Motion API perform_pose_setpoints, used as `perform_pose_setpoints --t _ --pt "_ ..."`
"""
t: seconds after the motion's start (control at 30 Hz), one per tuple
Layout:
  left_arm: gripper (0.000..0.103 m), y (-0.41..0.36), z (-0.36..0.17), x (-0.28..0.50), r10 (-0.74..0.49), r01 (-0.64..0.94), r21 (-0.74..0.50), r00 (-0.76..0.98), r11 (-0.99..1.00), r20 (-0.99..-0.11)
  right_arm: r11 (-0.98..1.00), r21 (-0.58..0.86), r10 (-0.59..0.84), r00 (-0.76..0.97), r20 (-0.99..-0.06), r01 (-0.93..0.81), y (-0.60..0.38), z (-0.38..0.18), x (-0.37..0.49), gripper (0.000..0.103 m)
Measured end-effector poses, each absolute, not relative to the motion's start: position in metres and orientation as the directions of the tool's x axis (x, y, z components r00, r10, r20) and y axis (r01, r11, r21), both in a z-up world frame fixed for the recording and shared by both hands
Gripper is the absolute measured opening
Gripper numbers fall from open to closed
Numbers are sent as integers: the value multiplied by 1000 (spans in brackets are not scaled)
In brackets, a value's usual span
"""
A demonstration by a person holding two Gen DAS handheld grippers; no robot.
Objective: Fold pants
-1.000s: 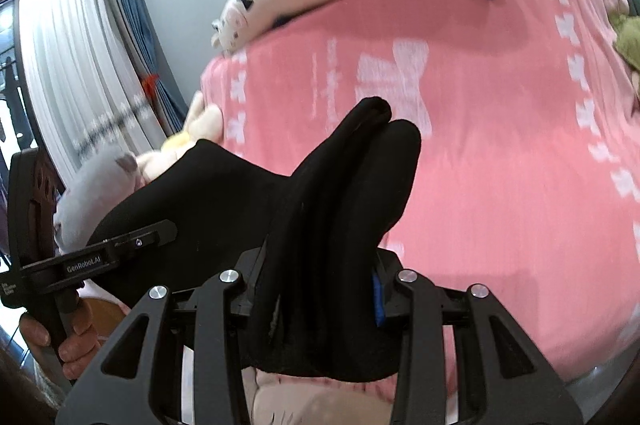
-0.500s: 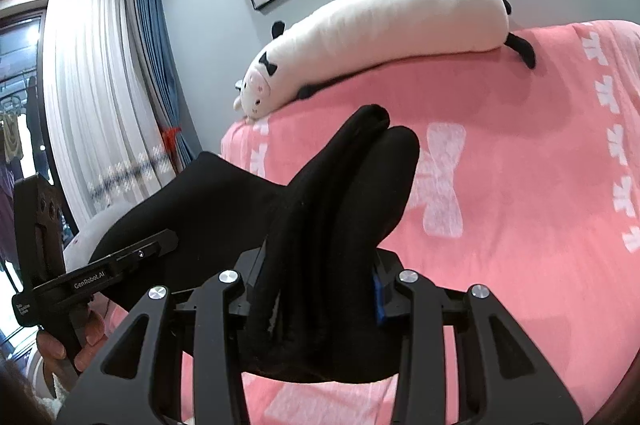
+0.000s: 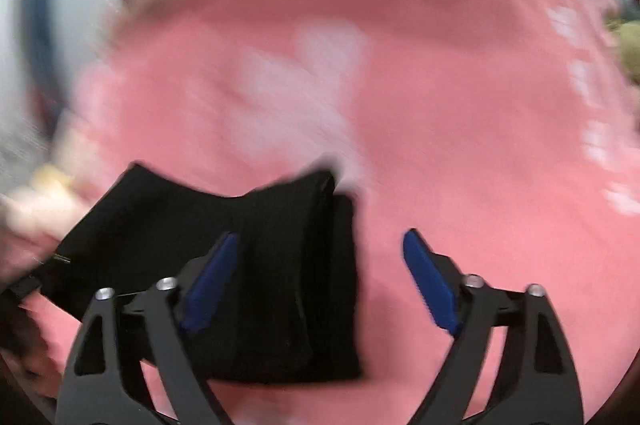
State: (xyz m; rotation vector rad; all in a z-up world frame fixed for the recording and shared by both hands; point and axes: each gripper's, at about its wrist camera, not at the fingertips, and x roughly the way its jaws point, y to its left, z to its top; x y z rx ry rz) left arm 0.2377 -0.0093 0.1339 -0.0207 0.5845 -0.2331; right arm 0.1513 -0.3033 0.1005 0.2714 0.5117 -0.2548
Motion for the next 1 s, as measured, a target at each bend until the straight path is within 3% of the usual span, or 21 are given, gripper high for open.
perform_pose_setpoints --t 0.07,0.1,0.13,0.33,0.43,0.5,0.57,0.6,0.7,0.83,1.0 --pt "67 5 94 251 -201 177 -103 732 979 -651 927 256 -107 848 -519 274 -310 84 138 64" --pt "67 17 80 251 -223 162 -154 702 975 -676 928 269 -82 843 -532 260 -312 80 134 58" --pt "67 23 77 249 -220 146 -166 700 975 -679 930 271 -66 838 -541 248 -312 79 134 51" --pt "71 2 100 243 -237 181 -154 716 971 -656 948 296 61 849 -525 115 -281 97 159 36" --pt "75 -27 96 244 -213 218 -76 718 973 -662 965 247 71 825 -561 85 -267 87 178 34" --pt "75 -40 84 250 -188 227 -36 697 973 -693 975 180 11 772 -635 134 -270 60 195 33" --pt "75 -46 61 260 -158 213 -21 655 977 -739 970 100 -86 700 -709 221 -287 28 206 26" --pt "75 -43 53 263 -150 199 -28 633 980 -760 965 123 -79 704 -706 232 -294 25 204 34" --pt "75 -30 36 265 -175 175 -88 583 981 -794 948 218 -23 733 -680 232 -294 43 187 33" --pt "75 -30 35 258 -150 183 -50 591 982 -792 981 39 -106 698 -709 189 -269 35 188 33" --pt "76 -34 39 235 -126 198 -5 604 980 -787 962 131 -84 715 -695 241 -263 50 164 33"
